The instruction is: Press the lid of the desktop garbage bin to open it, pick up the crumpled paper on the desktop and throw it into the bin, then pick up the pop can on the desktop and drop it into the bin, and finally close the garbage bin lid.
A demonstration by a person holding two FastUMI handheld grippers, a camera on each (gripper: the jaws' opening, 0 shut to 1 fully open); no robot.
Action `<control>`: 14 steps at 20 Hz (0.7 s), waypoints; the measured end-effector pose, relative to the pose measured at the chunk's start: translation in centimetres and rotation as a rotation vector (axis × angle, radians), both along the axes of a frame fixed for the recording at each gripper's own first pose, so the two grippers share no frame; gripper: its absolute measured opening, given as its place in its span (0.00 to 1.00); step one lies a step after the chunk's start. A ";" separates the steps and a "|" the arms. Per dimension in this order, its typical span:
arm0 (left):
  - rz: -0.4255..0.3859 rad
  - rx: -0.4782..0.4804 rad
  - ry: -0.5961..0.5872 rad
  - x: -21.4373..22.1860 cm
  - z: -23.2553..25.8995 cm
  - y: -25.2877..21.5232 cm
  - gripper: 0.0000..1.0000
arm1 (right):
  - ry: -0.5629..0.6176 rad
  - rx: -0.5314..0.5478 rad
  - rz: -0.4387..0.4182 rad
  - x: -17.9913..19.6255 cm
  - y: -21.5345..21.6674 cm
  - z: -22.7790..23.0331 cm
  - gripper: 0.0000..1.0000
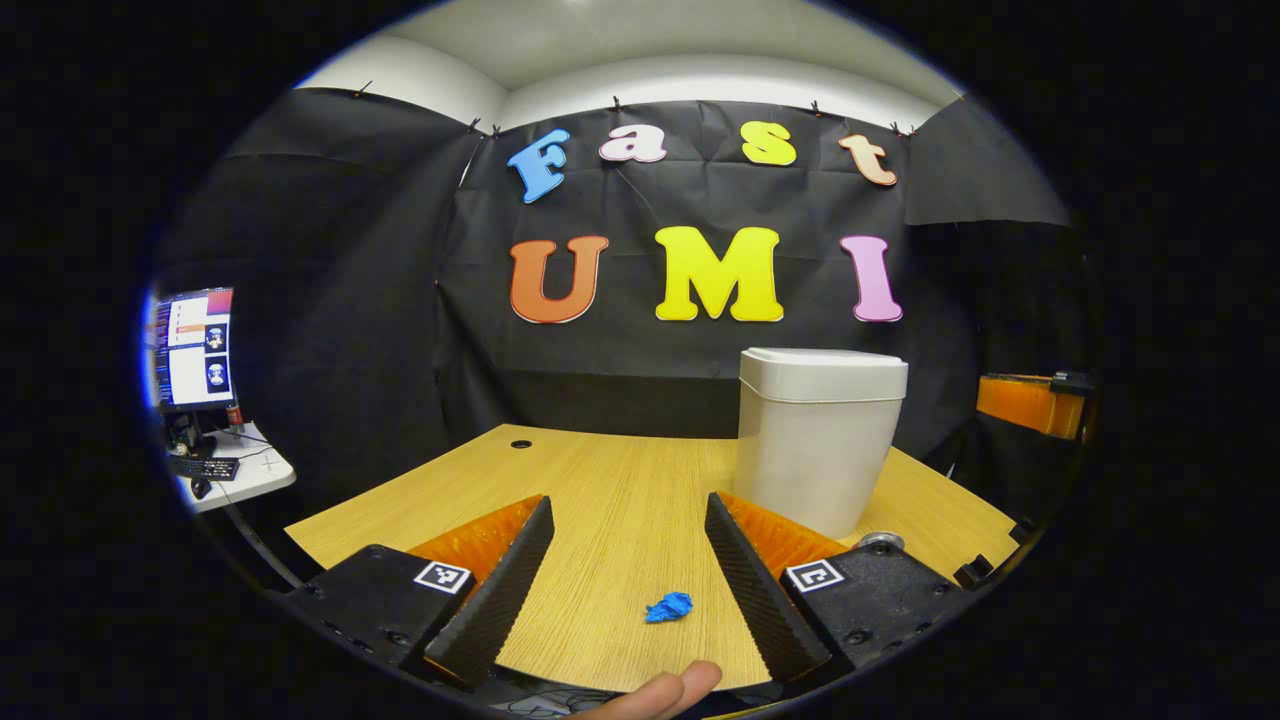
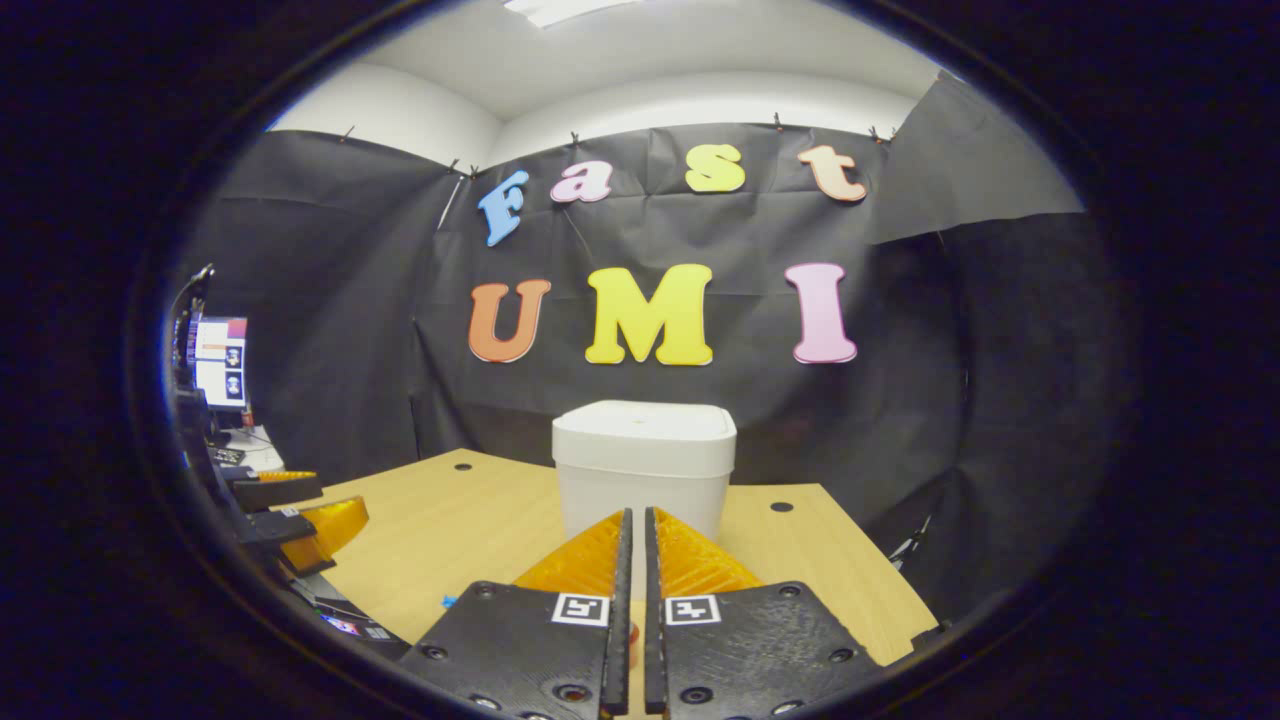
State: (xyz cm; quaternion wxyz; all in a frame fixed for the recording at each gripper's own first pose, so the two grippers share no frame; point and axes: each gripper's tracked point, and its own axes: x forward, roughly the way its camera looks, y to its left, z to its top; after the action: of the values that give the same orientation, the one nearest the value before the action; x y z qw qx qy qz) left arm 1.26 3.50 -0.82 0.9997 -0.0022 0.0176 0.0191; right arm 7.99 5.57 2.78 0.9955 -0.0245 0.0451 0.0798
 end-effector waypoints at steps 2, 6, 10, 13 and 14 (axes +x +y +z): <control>-0.010 -0.006 -0.007 0.1 0.2 0.2 0.98 | 0.010 -0.004 0.005 2.4 0.7 1.3 0.04; -0.013 -0.029 0.025 1.0 -0.8 0.7 0.98 | 0.032 -0.007 -0.007 8.6 1.7 3.4 0.04; 0.003 -0.022 0.036 1.2 -1.1 1.5 0.98 | 0.077 0.002 -0.047 14.0 1.7 4.3 0.09; 0.001 -0.045 0.049 1.5 -1.5 1.9 0.99 | 0.108 -0.010 -0.069 16.6 2.0 4.0 0.04; -0.005 -0.054 0.049 1.6 -1.5 1.8 0.99 | 0.118 -0.019 -0.079 17.2 1.9 3.8 0.05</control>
State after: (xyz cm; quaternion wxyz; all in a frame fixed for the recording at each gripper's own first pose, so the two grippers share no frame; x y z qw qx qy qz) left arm 2.86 5.30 -2.32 0.9986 -0.0286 0.0425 0.0162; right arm 25.21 7.50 6.56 0.9932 -0.0274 0.1055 0.0415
